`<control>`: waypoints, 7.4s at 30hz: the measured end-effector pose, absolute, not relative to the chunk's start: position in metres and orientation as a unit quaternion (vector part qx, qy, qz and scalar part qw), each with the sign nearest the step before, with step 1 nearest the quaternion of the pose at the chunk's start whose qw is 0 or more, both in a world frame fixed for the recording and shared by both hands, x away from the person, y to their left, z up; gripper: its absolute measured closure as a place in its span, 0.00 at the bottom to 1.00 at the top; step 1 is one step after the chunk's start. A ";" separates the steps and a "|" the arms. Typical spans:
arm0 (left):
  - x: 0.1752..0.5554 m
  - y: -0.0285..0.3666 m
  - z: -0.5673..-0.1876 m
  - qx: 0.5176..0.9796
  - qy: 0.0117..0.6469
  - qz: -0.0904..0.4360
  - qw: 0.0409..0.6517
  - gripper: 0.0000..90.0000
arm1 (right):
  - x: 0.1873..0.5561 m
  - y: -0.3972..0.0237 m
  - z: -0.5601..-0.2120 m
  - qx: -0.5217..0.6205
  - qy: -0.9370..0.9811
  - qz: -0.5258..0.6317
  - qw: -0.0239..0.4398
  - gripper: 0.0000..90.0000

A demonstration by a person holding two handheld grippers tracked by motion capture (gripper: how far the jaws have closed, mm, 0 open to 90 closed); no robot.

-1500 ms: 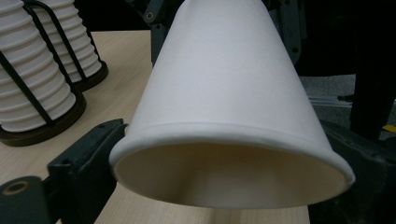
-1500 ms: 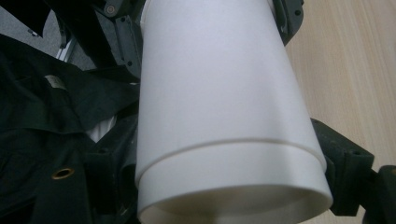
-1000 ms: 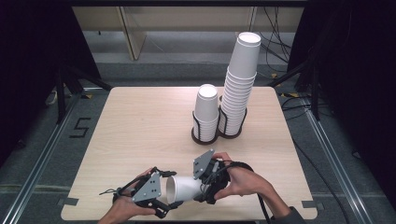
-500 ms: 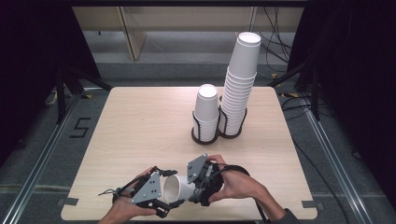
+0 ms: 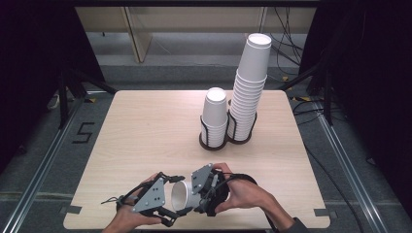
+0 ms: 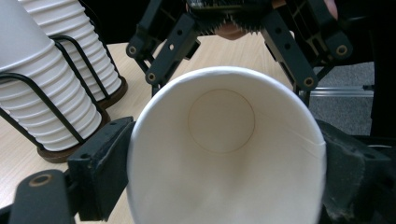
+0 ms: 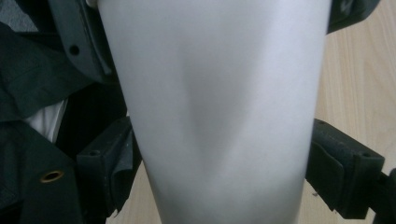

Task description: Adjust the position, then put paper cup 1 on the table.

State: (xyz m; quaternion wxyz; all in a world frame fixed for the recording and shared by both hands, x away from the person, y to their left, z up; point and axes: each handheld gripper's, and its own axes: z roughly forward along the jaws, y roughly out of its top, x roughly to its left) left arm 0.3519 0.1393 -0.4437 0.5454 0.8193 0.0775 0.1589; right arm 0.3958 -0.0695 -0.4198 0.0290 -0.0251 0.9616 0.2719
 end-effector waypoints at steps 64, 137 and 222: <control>0.365 0.148 -0.453 0.683 0.238 0.097 0.684 0.13 | 0.421 -0.086 -0.420 0.018 0.891 0.454 -0.012 0.22; 0.399 0.191 -0.464 0.694 0.404 0.284 0.525 0.15 | 0.421 -0.152 -0.459 0.185 0.899 0.390 0.076 0.21; 0.579 0.227 -0.497 0.669 0.489 0.339 0.446 0.14 | 0.411 -0.203 -0.466 0.254 0.882 0.382 0.112 0.22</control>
